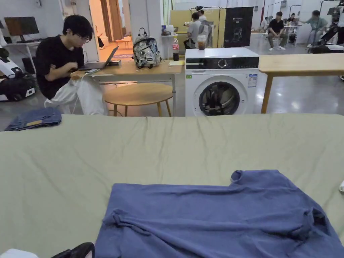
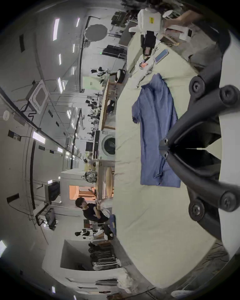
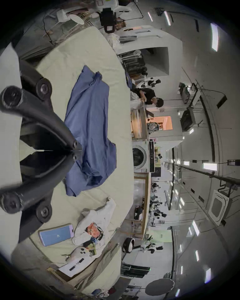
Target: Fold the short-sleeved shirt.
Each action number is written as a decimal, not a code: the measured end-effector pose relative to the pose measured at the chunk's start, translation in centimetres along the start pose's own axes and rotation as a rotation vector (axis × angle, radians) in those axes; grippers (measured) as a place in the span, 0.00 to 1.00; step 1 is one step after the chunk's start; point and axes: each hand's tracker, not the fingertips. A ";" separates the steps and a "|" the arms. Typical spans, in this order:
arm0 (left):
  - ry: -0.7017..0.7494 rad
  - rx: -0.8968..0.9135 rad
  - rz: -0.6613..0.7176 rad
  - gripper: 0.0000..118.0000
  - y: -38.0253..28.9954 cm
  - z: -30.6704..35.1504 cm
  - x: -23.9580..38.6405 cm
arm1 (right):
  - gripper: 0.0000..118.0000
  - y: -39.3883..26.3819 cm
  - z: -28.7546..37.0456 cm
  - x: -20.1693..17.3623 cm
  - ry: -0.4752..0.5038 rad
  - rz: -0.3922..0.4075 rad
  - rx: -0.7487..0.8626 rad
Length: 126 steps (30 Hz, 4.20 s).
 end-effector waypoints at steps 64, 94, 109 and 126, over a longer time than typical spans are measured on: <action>0.043 -0.386 0.234 0.00 -4.1 -9.6 -11.2 | 0.04 -3.7 -8.6 9.3 -0.230 -0.206 -0.302; 0.091 -0.006 -0.098 0.00 -0.2 2.6 -0.2 | 0.00 -1.7 1.1 -1.7 -0.094 0.087 0.026; 0.078 -0.305 0.101 0.12 1.5 -16.4 -9.9 | 0.00 -3.7 -2.8 0.5 0.020 -0.028 -0.089; 0.186 -0.765 0.033 0.00 -2.3 -31.5 -13.3 | 0.00 -3.7 -5.2 7.8 -0.079 -0.156 -0.191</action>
